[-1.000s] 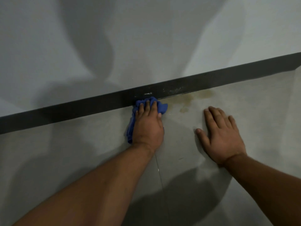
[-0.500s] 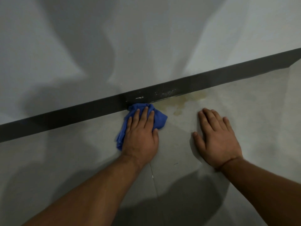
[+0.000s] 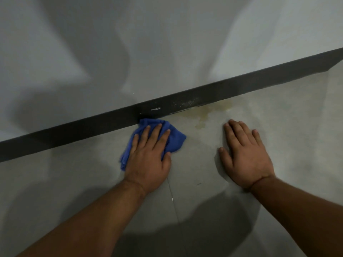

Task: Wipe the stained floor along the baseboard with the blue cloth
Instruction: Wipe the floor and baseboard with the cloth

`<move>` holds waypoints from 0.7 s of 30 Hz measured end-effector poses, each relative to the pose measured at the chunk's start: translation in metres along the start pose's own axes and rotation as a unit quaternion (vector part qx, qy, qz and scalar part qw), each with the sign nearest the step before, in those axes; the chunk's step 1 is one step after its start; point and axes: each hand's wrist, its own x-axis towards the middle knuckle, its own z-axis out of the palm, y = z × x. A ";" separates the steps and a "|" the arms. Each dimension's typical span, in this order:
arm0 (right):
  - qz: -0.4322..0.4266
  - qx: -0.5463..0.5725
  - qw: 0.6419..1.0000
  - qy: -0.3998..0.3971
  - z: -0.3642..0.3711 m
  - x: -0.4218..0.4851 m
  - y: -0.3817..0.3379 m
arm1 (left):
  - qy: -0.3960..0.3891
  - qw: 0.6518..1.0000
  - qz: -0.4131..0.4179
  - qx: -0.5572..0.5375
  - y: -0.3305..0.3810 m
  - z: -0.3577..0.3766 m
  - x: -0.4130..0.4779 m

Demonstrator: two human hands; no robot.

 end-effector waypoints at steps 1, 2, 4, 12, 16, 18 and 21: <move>0.001 0.001 1.000 0.002 0.000 0.000 0.000 | -0.004 1.000 -0.004 -0.003 -0.002 -0.001 0.003; 0.001 0.001 1.000 0.003 0.000 0.000 0.000 | -0.008 1.000 -0.005 -0.007 -0.001 -0.001 0.008; 0.002 -0.003 1.000 0.002 0.000 0.001 0.000 | -0.008 1.000 -0.002 -0.011 0.006 -0.001 0.021; 0.014 0.007 1.000 0.012 0.003 0.001 0.001 | -0.032 0.994 0.103 0.010 0.055 0.009 0.036; -0.003 0.064 0.998 0.019 -0.002 0.002 0.009 | -0.028 0.991 0.134 0.006 0.034 0.003 0.021; -0.010 0.083 0.996 0.014 -0.007 0.004 0.014 | -0.035 0.991 0.128 0.008 0.027 0.000 0.022; 0.016 0.048 0.998 0.027 -0.010 0.003 0.028 | -0.036 0.993 0.110 0.006 0.037 0.001 0.040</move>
